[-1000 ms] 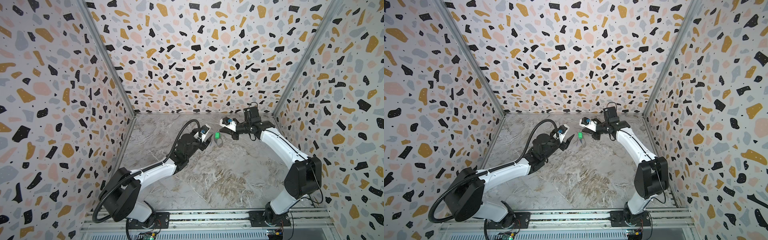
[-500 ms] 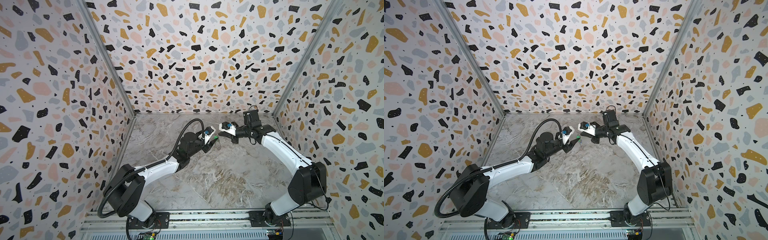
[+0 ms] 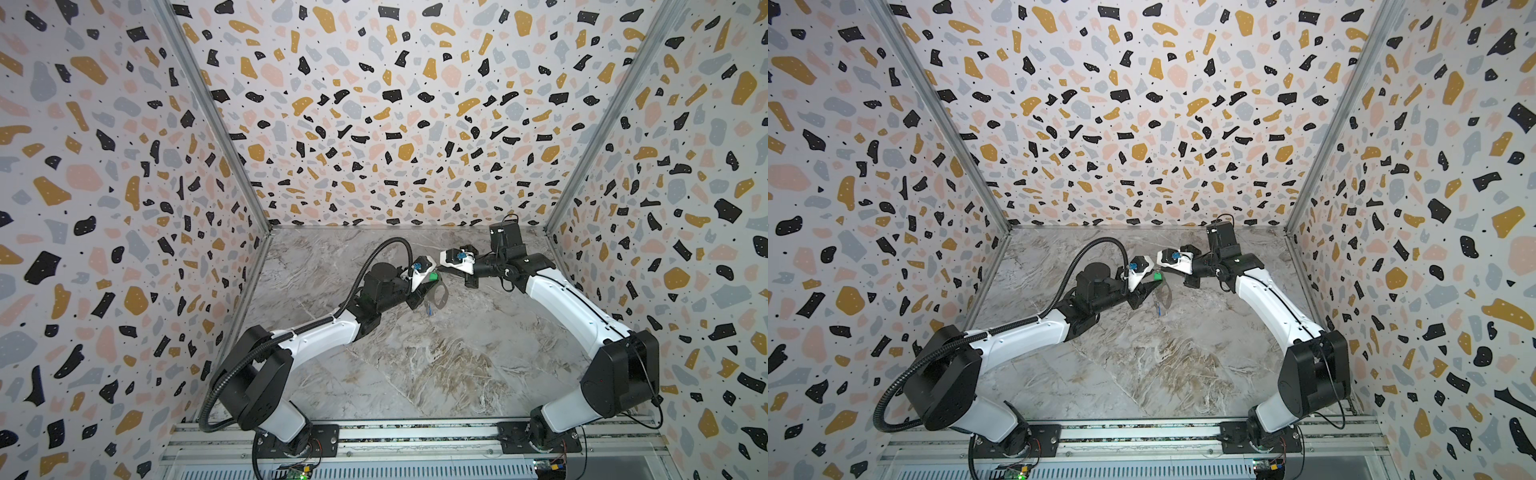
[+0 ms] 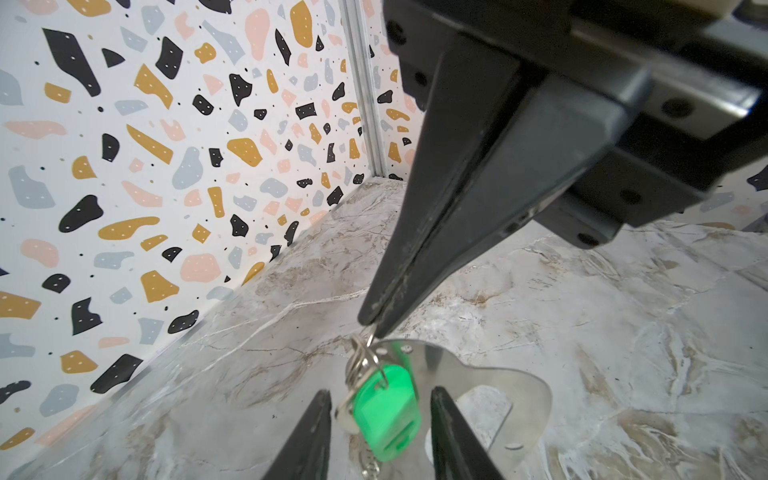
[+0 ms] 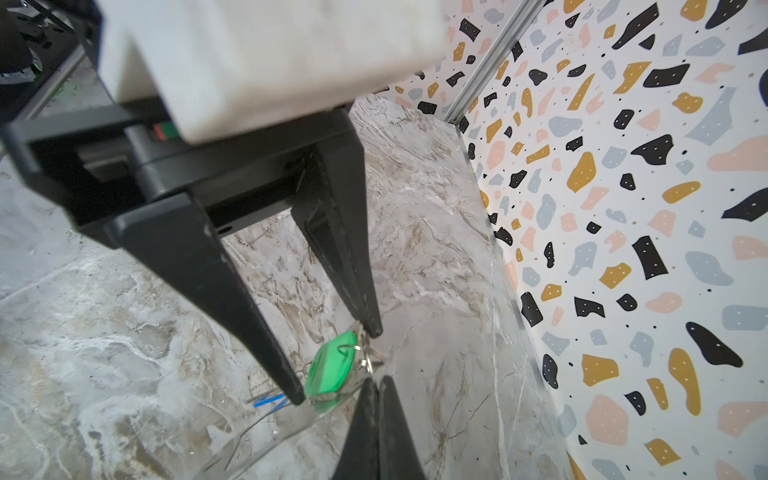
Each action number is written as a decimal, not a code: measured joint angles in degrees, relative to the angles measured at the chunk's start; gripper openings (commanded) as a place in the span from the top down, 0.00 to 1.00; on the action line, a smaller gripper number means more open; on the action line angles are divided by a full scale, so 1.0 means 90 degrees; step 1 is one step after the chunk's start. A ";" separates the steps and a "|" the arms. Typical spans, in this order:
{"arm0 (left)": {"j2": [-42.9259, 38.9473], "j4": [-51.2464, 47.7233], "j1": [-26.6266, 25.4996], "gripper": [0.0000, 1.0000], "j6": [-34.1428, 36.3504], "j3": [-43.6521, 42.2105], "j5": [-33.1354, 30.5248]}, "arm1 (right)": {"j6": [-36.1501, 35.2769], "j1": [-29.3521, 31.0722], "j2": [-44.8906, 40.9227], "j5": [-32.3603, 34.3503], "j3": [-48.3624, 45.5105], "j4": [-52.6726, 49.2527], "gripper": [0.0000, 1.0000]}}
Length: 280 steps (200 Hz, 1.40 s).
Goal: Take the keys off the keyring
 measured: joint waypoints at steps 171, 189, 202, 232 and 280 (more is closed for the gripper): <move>0.0134 -0.0408 0.0005 0.72 0.0114 0.0172 0.0415 | -0.0163 0.0024 -0.0330 0.0338 -0.0381 0.0597 1.00; 0.0134 -0.0403 0.0005 0.73 0.0112 0.0172 0.0435 | -0.0163 0.0024 -0.0330 0.0357 -0.0401 0.0624 1.00; 0.0134 -0.0398 0.0005 0.73 0.0107 0.0172 0.0452 | -0.0163 0.0024 -0.0330 0.0374 -0.0406 0.0622 1.00; 0.0134 -0.0333 0.0007 0.73 0.0039 0.0172 0.0447 | -0.0163 0.0024 -0.0330 0.0379 -0.0406 0.0627 1.00; 0.0134 -0.0223 0.0007 0.80 -0.0160 0.0172 0.0134 | -0.0163 0.0032 -0.0333 0.0376 -0.0423 0.0627 1.00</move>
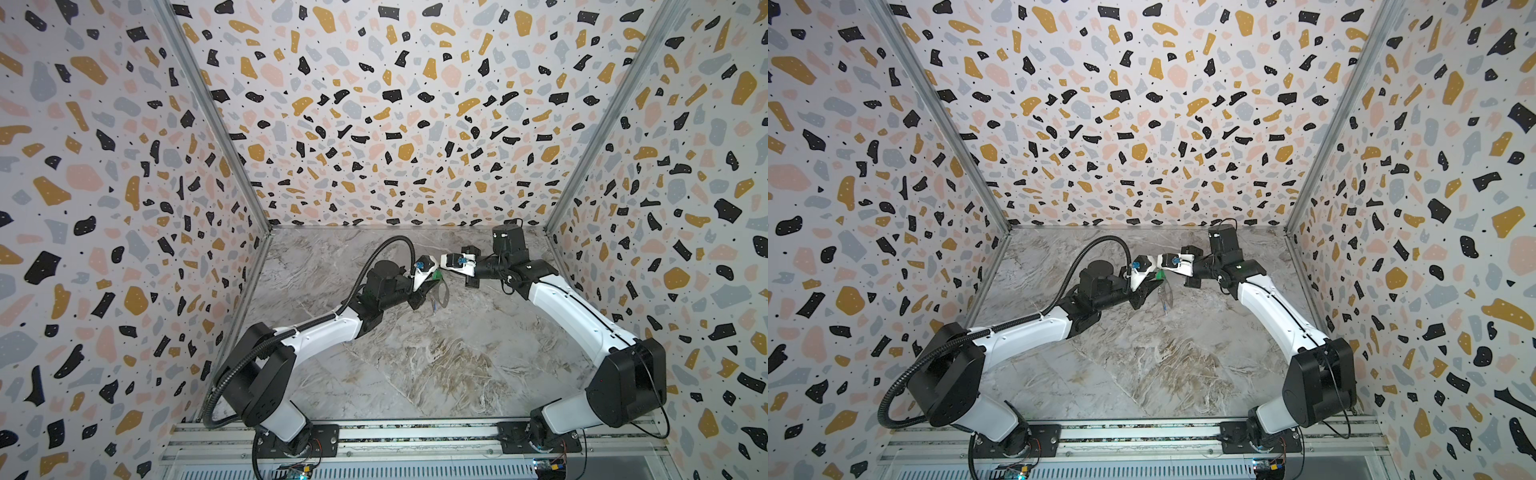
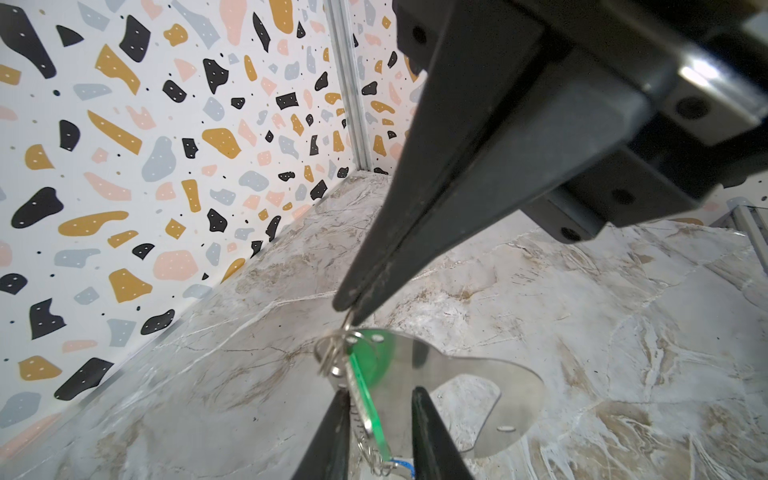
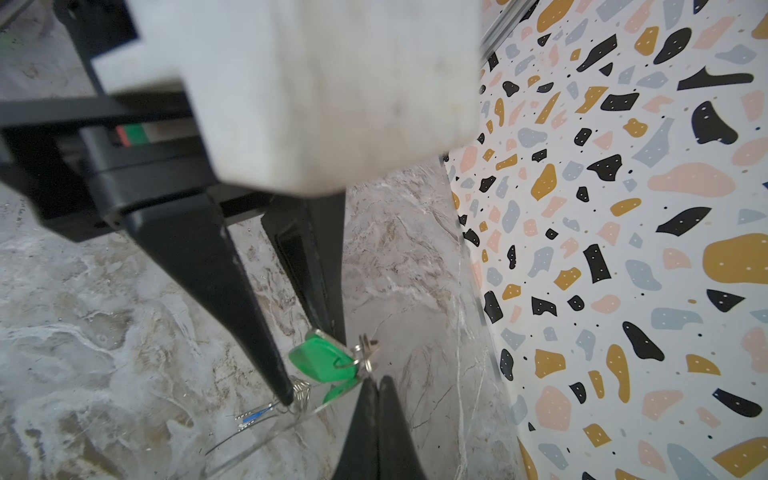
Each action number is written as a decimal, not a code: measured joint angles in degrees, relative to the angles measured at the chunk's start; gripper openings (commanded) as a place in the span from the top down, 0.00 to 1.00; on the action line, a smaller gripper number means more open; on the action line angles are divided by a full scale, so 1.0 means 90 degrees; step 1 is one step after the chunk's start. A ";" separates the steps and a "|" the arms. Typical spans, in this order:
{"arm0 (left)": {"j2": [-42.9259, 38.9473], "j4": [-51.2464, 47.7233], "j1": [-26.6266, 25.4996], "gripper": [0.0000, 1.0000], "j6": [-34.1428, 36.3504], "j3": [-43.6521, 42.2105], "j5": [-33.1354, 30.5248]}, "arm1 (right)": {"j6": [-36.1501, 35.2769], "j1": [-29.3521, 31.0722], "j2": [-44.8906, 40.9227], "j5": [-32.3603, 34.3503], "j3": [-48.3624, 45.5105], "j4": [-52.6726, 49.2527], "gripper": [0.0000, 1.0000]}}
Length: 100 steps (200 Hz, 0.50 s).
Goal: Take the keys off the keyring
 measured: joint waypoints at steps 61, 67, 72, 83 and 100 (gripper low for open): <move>0.0000 0.0257 0.0002 1.00 -0.0066 0.0000 0.0032 | 0.0036 0.0010 -0.0005 0.0024 -0.0032 0.0112 1.00; 0.0000 0.0255 0.0002 1.00 -0.0051 0.0000 0.0032 | 0.0058 0.0010 -0.0005 0.0032 -0.0034 0.0119 1.00; 0.0000 0.0248 0.0002 1.00 -0.0034 0.0000 0.0029 | 0.0075 0.0010 -0.0005 0.0041 -0.0036 0.0124 1.00; 0.0000 0.0236 0.0002 1.00 -0.0007 0.0000 0.0032 | 0.0100 0.0010 -0.0005 0.0049 -0.0051 0.0138 1.00; -0.0002 0.0197 0.0005 1.00 0.0046 0.0000 0.0027 | 0.0114 0.0007 -0.0005 0.0053 -0.0066 0.0141 1.00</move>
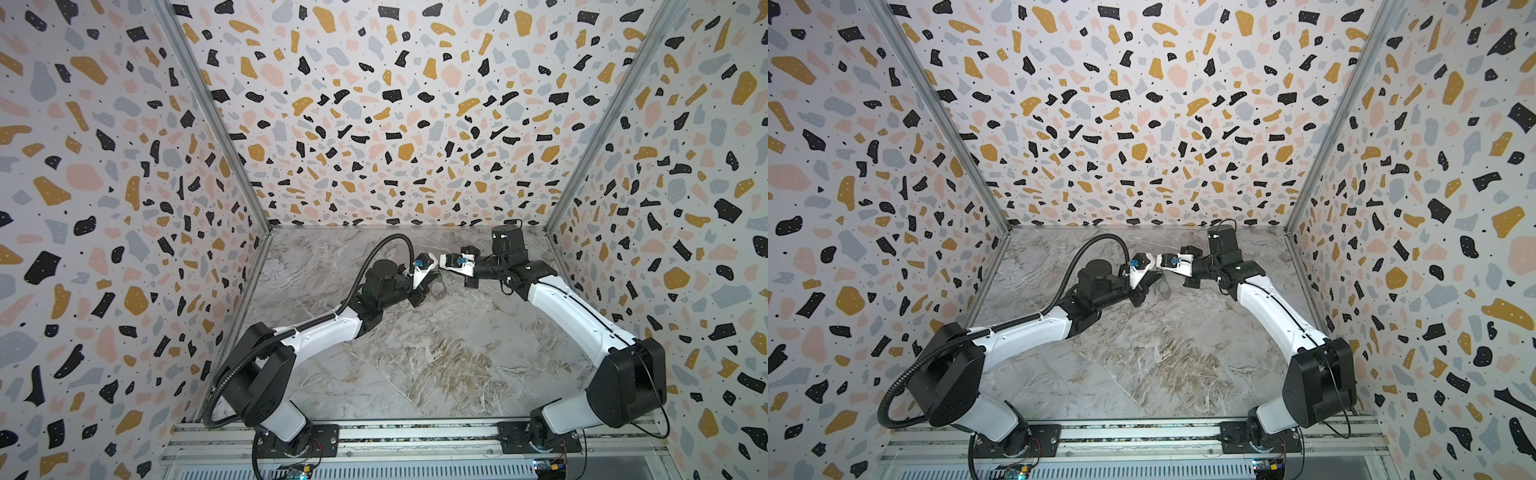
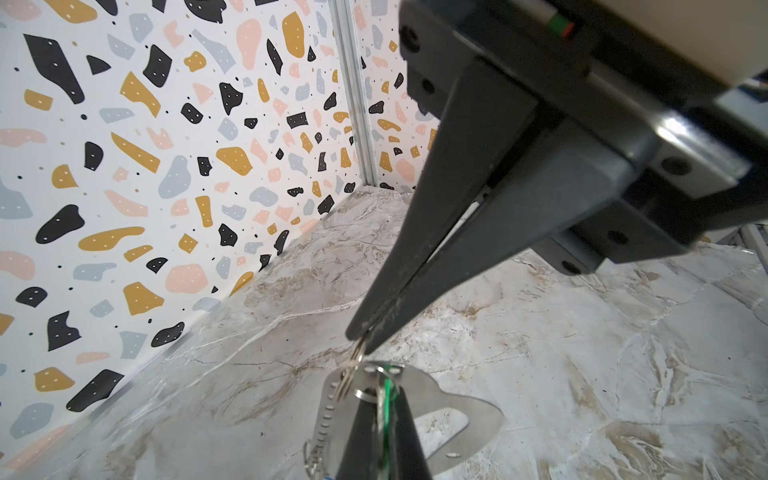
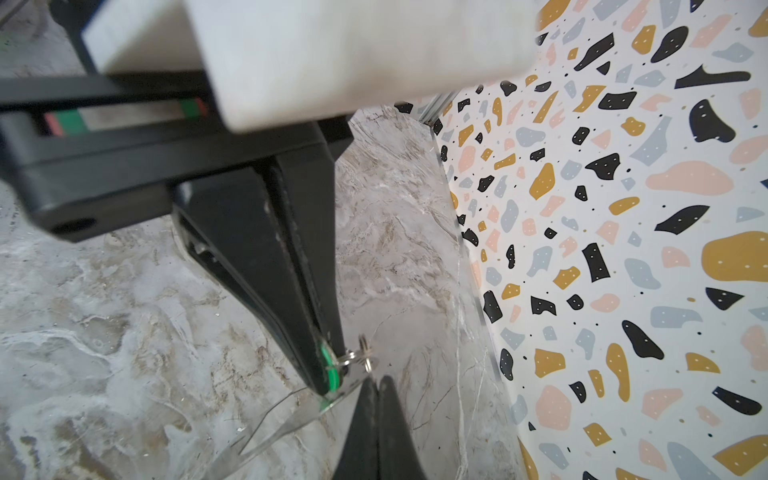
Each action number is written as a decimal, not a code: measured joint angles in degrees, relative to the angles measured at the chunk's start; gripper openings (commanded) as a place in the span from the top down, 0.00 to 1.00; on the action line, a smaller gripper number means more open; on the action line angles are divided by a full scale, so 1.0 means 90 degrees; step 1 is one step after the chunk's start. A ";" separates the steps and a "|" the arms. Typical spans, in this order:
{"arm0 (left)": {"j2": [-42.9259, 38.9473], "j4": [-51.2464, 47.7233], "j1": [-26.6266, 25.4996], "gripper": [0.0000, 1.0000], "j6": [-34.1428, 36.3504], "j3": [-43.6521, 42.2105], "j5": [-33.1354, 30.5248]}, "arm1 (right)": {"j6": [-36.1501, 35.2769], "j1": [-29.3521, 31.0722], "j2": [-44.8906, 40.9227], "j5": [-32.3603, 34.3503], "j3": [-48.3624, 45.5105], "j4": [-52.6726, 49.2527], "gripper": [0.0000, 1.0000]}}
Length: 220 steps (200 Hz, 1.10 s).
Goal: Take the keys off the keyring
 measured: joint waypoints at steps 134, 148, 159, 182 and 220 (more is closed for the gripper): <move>-0.0379 -0.0474 0.0187 1.00 0.0104 0.0000 0.0027 | 0.0012 -0.0012 -0.0381 0.0041 -0.0544 0.0537 1.00; -0.0391 -0.0471 0.0214 1.00 0.0063 0.0000 0.0092 | 0.0007 -0.0010 -0.0474 0.0046 -0.0658 0.0622 1.00; -0.0396 -0.0466 0.0223 1.00 0.0012 0.0000 0.0168 | 0.0005 -0.0005 -0.0517 0.0066 -0.0707 0.0673 1.00; -0.0396 -0.0442 0.0265 1.00 -0.0100 0.0000 0.0287 | 0.0000 0.0032 -0.0600 0.0148 -0.0826 0.0862 1.00; -0.0340 -0.0471 0.0296 1.00 -0.0170 0.0121 0.0408 | 0.0136 0.0063 -0.0702 0.0308 -0.0962 0.1190 1.00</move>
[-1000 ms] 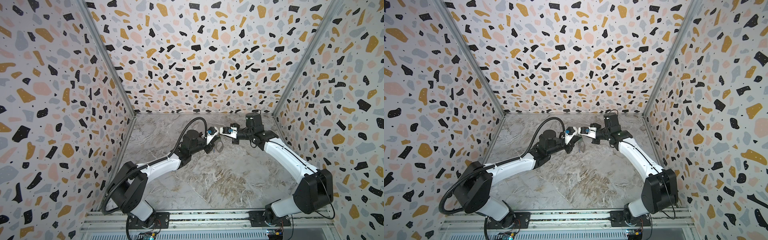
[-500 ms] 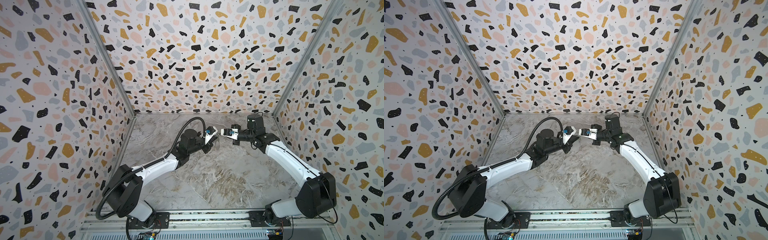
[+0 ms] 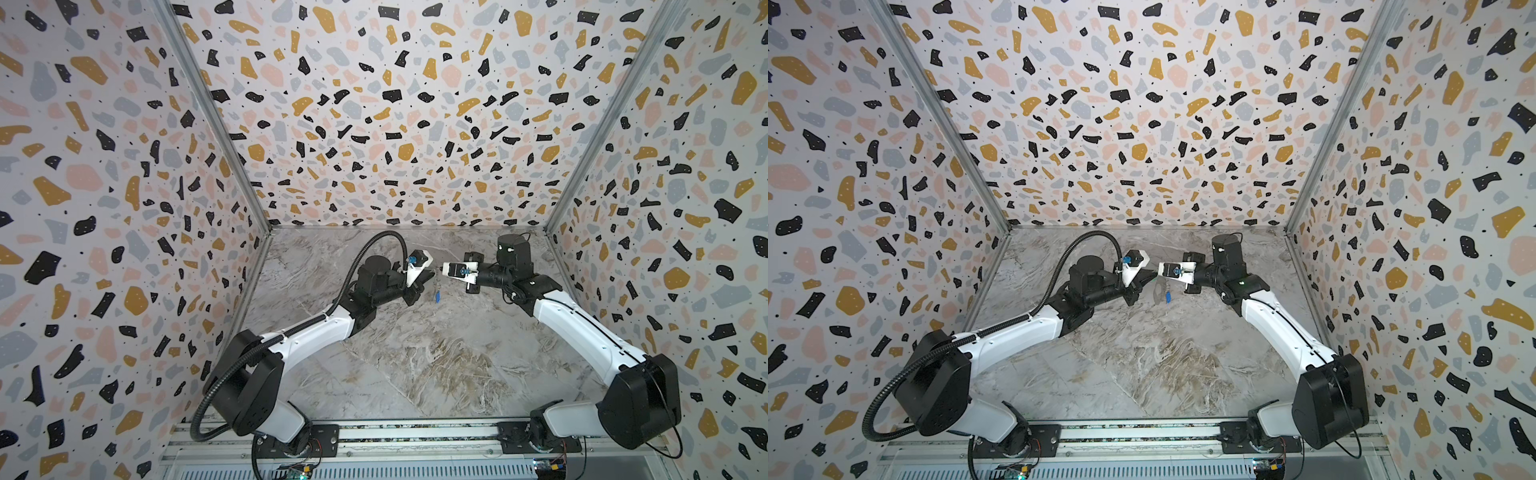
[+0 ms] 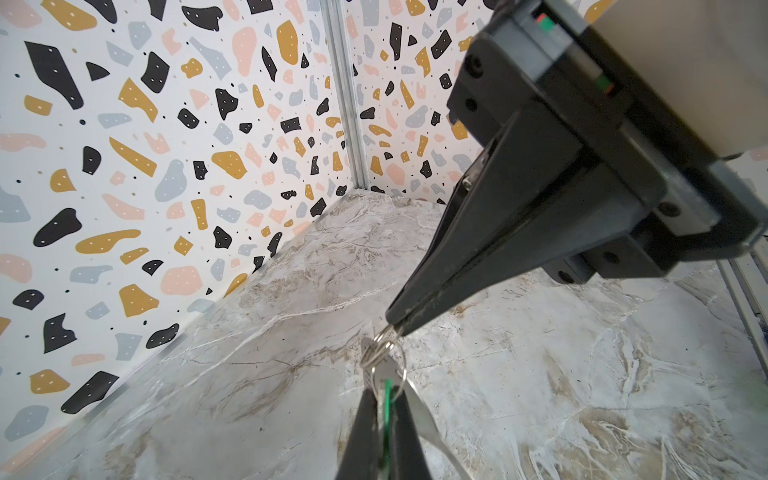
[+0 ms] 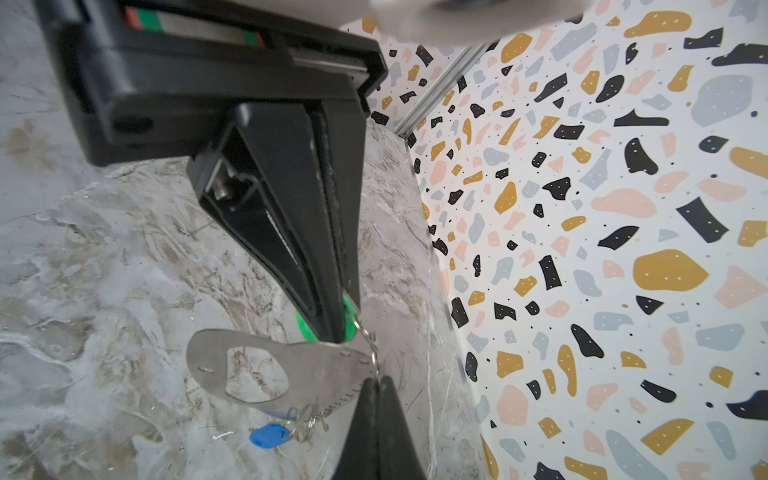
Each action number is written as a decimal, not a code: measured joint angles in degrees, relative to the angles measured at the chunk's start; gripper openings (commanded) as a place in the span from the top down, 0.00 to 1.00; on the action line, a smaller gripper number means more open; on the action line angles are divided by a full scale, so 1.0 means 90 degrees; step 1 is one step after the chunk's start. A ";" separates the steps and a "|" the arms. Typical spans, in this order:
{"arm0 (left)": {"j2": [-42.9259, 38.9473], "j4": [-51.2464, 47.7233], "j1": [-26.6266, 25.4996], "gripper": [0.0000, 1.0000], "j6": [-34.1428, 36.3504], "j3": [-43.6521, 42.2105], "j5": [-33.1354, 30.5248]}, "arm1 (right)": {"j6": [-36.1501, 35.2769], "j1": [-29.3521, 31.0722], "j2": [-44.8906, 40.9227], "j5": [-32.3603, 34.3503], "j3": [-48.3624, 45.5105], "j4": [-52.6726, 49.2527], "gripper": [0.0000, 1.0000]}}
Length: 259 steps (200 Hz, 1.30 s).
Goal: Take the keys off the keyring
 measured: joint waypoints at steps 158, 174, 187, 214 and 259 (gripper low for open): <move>0.0185 -0.0389 -0.0350 1.00 0.0784 0.0413 -0.1056 | 0.0733 0.0206 0.0131 0.0233 0.0182 0.0121 1.00; 0.0185 -0.0401 -0.0350 1.00 0.0811 0.0413 -0.1098 | 0.0714 0.0250 0.0134 0.0330 0.0185 0.0119 1.00; 0.0185 -0.0406 -0.0350 1.00 0.0835 0.0413 -0.1115 | 0.0709 0.0265 0.0134 0.0381 0.0187 0.0119 1.00; 0.0185 -0.0629 -0.0345 1.00 0.0930 0.0493 -0.1231 | 0.0634 0.0389 0.0141 0.0716 0.0187 0.0104 1.00; 0.0185 -0.0699 -0.0335 1.00 0.0928 0.0515 -0.1290 | 0.0590 0.0427 0.0141 0.0945 0.0189 0.0112 1.00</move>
